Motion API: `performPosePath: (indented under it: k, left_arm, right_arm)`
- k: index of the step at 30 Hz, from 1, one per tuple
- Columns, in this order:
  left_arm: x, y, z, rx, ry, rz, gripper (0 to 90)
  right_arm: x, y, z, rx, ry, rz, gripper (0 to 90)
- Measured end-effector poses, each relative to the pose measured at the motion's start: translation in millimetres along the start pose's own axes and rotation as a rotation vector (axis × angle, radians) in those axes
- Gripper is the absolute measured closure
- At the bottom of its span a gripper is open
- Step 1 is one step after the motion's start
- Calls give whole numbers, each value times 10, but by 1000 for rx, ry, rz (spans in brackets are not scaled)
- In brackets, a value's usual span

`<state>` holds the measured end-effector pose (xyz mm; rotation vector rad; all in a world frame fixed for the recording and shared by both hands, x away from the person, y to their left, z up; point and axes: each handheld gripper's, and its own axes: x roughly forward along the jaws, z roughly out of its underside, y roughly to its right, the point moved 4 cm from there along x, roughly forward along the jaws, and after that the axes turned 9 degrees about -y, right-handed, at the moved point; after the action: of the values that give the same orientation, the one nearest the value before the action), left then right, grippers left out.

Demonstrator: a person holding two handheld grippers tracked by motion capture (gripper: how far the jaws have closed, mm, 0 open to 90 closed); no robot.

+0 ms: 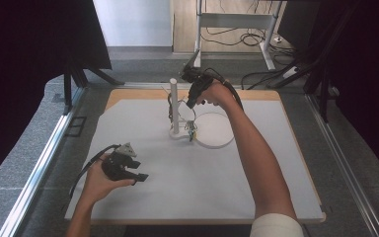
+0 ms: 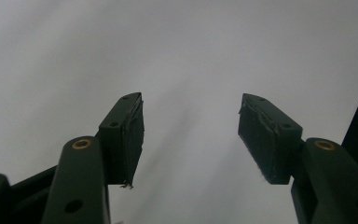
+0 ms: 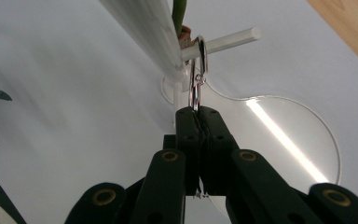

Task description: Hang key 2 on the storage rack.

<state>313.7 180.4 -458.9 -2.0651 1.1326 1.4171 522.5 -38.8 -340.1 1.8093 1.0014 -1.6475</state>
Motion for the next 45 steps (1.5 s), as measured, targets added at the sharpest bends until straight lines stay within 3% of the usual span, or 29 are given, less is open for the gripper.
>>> performPosePath:
  k: [6, 14, 30, 36, 40, 45]
  left_arm:
    - [5, 2, 0, 0, -1, -1, 412]
    - [28, 10, -8, -1, -7, -1, 412]
    - [69, 17, -17, -1, -26, -12, 412]
    - [53, 14, -5, -5, -27, -17, 410]
    - [57, 10, 0, -8, -26, -17, 410]
    - [90, 18, -11, -14, -29, -16, 409]
  right_arm:
    - [11, -29, 26, -33, 13, -36, 793]
    - [-58, -57, 201, -28, 38, -35, 689]
    - [-39, 32, 989, 2, 172, -27, 588]
    - [100, 64, 1352, 13, 237, -28, 563]
    - [323, 89, 1660, 35, 285, -45, 555]
    - [577, 167, 1953, 82, 291, -67, 551]
